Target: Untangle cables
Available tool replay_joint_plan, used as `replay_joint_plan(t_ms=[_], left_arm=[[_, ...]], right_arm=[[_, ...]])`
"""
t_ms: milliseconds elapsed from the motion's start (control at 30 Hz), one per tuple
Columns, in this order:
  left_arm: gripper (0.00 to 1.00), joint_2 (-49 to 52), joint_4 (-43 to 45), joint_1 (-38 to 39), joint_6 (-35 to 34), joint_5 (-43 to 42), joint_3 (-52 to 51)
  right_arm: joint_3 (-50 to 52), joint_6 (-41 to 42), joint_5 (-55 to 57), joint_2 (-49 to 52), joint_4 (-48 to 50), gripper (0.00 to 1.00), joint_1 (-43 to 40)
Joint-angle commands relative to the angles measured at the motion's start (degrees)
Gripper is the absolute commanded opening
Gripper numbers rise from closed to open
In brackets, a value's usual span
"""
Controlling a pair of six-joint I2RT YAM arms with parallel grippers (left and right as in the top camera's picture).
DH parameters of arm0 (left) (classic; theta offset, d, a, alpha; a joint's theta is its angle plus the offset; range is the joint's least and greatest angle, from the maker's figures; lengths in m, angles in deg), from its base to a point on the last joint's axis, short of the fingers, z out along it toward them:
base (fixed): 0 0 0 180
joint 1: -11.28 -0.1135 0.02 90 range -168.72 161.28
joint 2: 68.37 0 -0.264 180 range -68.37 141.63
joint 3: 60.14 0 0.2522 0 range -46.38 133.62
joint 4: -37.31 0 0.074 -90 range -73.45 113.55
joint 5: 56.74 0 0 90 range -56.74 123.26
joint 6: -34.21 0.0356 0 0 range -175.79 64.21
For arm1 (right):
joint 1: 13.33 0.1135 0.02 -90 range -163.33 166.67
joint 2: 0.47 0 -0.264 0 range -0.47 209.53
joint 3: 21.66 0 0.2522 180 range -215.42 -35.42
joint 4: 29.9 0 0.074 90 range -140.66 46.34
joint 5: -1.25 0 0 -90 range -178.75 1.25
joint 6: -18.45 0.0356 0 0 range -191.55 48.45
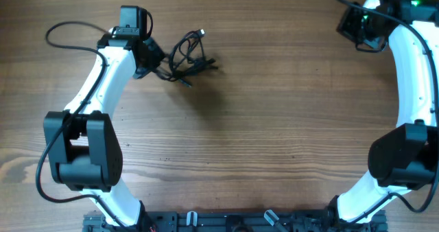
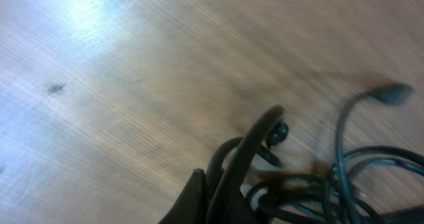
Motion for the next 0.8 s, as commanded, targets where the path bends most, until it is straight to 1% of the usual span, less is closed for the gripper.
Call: replay_joint_plan(t_ms=[0,33,100,133,200,233,300,333,400,467,600,700,733,767], left_arm=[[0.04,-1.7,5.16,0.17,19.63,-35.76,-0.13],[0.04,-2.82,7.17,0.17,20.52,-44.59,-0.13],[0.04,-5.16,9.86,0.17,20.44,-53.46,-0.13],[0.04,-6.16,9.73,0.17,20.44,-53.55,-0.13],[0.04,-7.28,8.2,0.15,20.44,-52.17,-0.13],[0.04,-7.32,6.56,0.15,20.39,-49.51,-0.13],[0.04,-7.19,0.9,0.17,20.17,-40.74,-0.15],[0.04,-7.19,-0.98,0.17,20.2,-38.14,-0.15],[0.04,-7.19,-3.85,0.17,20.2,-34.05,-0.15],[0.04,-7.19,-3.91,0.17,20.2,-32.87,-0.15],[0.04,-7.19,-3.63,0.24,20.2,-32.85,-0.15],[0.04,-7.19,-3.67,0.28,20.17,-32.87,-0.15],[0.04,-7.19,-3.63,0.28,19.65,-32.87,-0.15],[0.04,-7.19,-3.54,0.28,18.01,-32.7,-0.15]], right_arm=[[-0.92,-13.81,-21.03,-1.36,0.98,0.11,3.96],[-0.92,-14.05,-21.77,-1.36,1.14,0.12,5.42],[-0.92,-13.86,-21.77,-1.36,1.57,0.13,8.66],[-0.92,-13.4,-21.79,-1.36,1.88,0.13,9.75],[-0.92,-13.42,-22.67,-1.36,2.47,0.13,12.35],[-0.92,-13.14,-22.58,-1.36,2.58,0.14,14.14],[-0.92,-13.09,-22.58,-1.33,2.99,0.14,17.05],[-0.92,-12.96,-22.56,-1.33,3.3,0.14,17.75],[-0.92,-8.48,-20.79,-1.33,3.85,0.14,18.78],[-0.92,-5.95,-20.65,-1.31,3.96,0.15,18.86],[-0.92,-5.97,-20.63,-1.31,3.8,0.15,19.8],[-0.92,-5.86,-20.63,-1.31,4.52,0.16,22.01],[-0.92,-5.44,-20.59,-1.31,5.09,0.17,22.8],[-0.92,-3.28,-19.41,-1.31,5.42,0.17,23.45]])
